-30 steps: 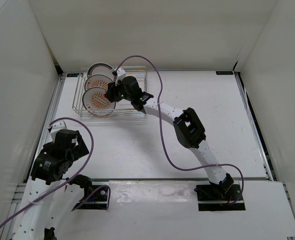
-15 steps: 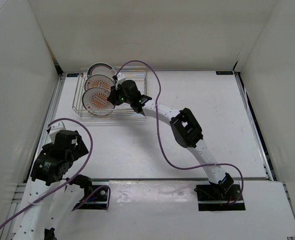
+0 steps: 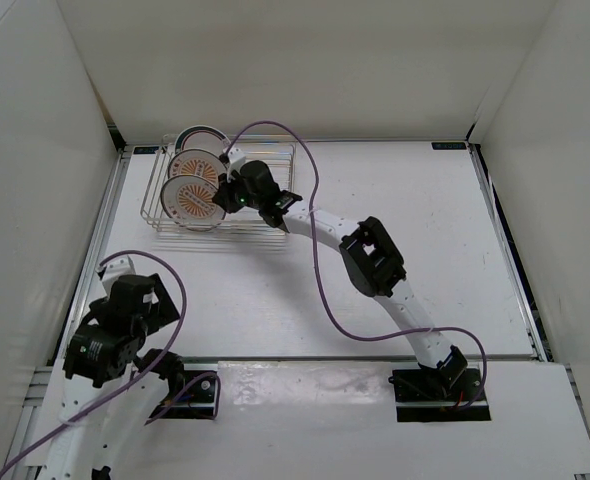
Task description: Unload the plates from the dish rack
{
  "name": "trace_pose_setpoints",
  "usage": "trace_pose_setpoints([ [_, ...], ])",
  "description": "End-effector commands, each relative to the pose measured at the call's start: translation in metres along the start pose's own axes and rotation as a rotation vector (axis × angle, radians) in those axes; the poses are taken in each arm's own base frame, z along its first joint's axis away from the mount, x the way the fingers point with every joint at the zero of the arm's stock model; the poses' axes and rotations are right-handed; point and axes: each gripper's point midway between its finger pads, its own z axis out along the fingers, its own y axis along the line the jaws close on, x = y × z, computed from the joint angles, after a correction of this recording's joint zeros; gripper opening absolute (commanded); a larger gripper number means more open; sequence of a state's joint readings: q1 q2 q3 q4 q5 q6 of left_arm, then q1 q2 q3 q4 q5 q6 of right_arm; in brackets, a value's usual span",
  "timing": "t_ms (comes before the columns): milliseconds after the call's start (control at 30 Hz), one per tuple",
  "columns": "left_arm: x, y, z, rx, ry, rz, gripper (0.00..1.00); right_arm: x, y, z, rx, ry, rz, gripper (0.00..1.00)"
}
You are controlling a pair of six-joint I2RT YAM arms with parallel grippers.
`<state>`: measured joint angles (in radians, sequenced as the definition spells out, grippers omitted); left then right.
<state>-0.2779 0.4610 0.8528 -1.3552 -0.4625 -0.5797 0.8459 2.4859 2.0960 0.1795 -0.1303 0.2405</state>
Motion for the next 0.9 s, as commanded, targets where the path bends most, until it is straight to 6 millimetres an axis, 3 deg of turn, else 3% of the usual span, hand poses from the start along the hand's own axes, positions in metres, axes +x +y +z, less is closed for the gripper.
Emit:
trace_pose_setpoints([
  [0, 0.06, 0.044, -0.02, -0.092, 0.207, 0.126, 1.0, -0.118, 0.033, -0.038, -0.019, -0.233, -0.04, 0.0],
  [233, 0.061, 0.043, -0.019, -0.077, 0.197, 0.125, 1.0, -0.182, 0.044, -0.069, 0.002, -0.364, -0.1, 0.0],
  [300, 0.061, 0.043, -0.019, -0.075, 0.202, 0.128, 1.0, -0.205, 0.049, -0.086, 0.013, -0.407, -0.116, 0.0],
  [400, 0.062, 0.042, -0.019, -0.072, 0.203, 0.13, 1.0, -0.215, 0.061, -0.107, -0.02, -0.39, -0.052, 0.0],
  [433, 0.062, 0.043, -0.019, -0.076, 0.207, 0.133, 1.0, -0.201, 0.061, -0.11, -0.028, -0.337, -0.002, 0.0],
  [500, 0.061, 0.042, -0.019, -0.077, 0.209, 0.136, 1.0, -0.202, 0.088, -0.136, -0.114, -0.293, 0.028, 0.0],
  [533, 0.061, 0.042, -0.018, -0.081, 0.214, 0.139, 1.0, -0.148, 0.081, -0.128, -0.116, -0.17, 0.087, 0.0],
  [567, 0.061, 0.041, -0.019, -0.075, 0.214, 0.137, 1.0, -0.153, 0.093, -0.144, -0.139, -0.178, 0.15, 0.0],
  [633, 0.06, 0.041, -0.019, -0.08, 0.219, 0.144, 1.0, -0.103, 0.101, -0.157, -0.19, -0.061, 0.243, 0.0],
  [733, 0.057, 0.041, -0.02, -0.085, 0.219, 0.148, 1.0, -0.063, 0.124, -0.181, -0.265, 0.101, 0.312, 0.0],
  [767, 0.056, 0.041, -0.021, -0.085, 0.216, 0.147, 1.0, -0.035, 0.127, -0.189, -0.258, 0.199, 0.356, 0.0],
  [833, 0.052, 0.04, -0.022, -0.09, 0.218, 0.149, 1.0, -0.01, 0.136, -0.202, -0.284, 0.311, 0.408, 0.0],
  [867, 0.051, 0.04, -0.023, -0.093, 0.215, 0.15, 1.0, 0.017, 0.138, -0.21, -0.273, 0.376, 0.438, 0.0],
])
